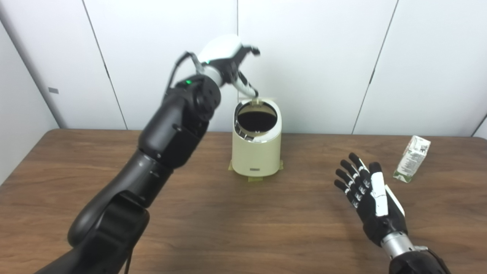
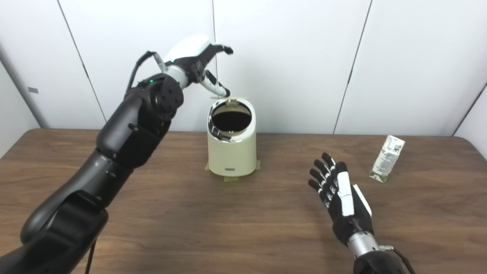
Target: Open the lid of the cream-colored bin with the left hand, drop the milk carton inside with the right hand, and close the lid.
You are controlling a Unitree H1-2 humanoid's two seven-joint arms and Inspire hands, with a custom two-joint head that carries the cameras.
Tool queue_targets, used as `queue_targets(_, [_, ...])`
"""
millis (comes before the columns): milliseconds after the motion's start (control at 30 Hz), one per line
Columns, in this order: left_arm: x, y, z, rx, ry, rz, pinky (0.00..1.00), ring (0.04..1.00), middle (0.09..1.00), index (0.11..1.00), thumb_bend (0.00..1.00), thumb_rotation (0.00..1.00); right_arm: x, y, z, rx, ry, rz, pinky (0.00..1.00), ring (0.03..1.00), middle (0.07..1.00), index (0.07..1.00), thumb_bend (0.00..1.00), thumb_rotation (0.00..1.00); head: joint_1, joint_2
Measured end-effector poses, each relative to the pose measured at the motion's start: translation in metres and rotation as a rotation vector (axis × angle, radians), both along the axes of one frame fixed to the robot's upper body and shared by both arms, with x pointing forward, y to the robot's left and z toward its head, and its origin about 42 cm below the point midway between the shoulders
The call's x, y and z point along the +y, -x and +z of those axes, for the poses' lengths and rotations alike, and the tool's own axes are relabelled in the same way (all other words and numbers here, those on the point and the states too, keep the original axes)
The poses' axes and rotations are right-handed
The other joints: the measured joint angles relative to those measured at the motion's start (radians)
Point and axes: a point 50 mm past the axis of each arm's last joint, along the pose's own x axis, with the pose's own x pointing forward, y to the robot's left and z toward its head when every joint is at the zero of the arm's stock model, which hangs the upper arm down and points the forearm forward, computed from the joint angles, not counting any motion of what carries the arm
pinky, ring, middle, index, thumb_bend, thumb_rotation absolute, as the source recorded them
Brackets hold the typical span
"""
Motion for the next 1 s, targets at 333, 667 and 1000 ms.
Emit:
queue_targets(333, [0.059,0.040,-0.097,0.107,0.430,0.114,0.72,0.796,0.825,0.825,0.38,0.50,-0.002,-0.001,-0.003,0.008,0.008,0.000,0.88,0.924,0.944,0.957,0.73,0.84,-0.017,-0.015])
queue_targets(667, [0.090,0.109,-0.154,0.182,0.803,0.145,0.81,0.866,0.886,0.877,0.37,0.95,-0.001,0.008,0.009,-0.030,0.050,0.005,0.83,0.910,0.950,0.957,0.76,0.50,-0.054,-0.026])
queue_targets(1000, [0.080,0.188,-0.190,0.257,1.138,0.082,0.99,0.981,0.990,0.996,0.49,1.00,-0.014,0.011,0.017,-0.062,0.013,-0.024,0.75,0.924,0.966,0.926,0.87,0.23,-0.092,-0.014])
